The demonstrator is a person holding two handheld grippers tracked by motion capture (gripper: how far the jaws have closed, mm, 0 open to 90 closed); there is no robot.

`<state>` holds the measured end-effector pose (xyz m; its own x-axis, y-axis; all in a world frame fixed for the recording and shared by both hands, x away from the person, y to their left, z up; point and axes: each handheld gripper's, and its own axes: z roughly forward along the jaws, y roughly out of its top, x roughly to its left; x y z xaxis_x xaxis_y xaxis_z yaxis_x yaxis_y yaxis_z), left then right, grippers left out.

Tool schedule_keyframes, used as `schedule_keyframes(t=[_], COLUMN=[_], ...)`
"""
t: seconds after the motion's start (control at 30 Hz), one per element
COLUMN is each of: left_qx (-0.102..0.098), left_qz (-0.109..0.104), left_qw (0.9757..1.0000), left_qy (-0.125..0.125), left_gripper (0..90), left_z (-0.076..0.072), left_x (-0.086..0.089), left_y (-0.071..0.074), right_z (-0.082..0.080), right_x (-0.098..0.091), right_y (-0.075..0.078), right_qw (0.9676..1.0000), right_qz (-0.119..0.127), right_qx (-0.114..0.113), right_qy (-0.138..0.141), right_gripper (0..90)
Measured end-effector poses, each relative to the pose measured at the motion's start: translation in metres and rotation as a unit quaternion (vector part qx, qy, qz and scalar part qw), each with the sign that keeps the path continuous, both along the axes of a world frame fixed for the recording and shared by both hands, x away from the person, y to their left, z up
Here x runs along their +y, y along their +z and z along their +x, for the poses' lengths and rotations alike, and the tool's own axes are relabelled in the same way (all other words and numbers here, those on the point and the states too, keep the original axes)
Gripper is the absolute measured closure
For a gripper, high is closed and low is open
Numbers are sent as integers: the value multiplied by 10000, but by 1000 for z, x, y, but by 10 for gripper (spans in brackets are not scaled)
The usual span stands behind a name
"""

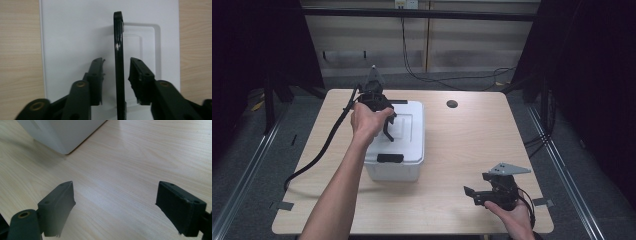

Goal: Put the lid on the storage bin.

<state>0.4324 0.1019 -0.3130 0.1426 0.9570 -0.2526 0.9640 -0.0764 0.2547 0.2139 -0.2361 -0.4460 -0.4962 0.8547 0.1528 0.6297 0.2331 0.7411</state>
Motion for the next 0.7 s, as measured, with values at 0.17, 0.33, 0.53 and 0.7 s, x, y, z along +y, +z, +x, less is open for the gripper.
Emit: schedule_keyframes(t=[0.17,0.33,0.53,0.7], left_qx=[-175,-31,-331,-472], left_qz=[20,-347,-695,-839], left_qw=[9995,9982,9951,9912], left_qy=[-276,-498,-619,-907], left_gripper=[393,306,233,163], left_z=[0,0,-3,-8], left_x=[3,11,24,30], left_y=[1,-4,1,7], right_z=[0,1,1,1], right_x=[0,1,0,1], right_y=[0,-1,-1,-1], right_qw=[10000,10000,10000,10000], right_qz=[18,2,0,-3], right_qx=[11,12,16,35], right_qy=[-22,6,-4,-9], right_gripper=[143,143,143,143])
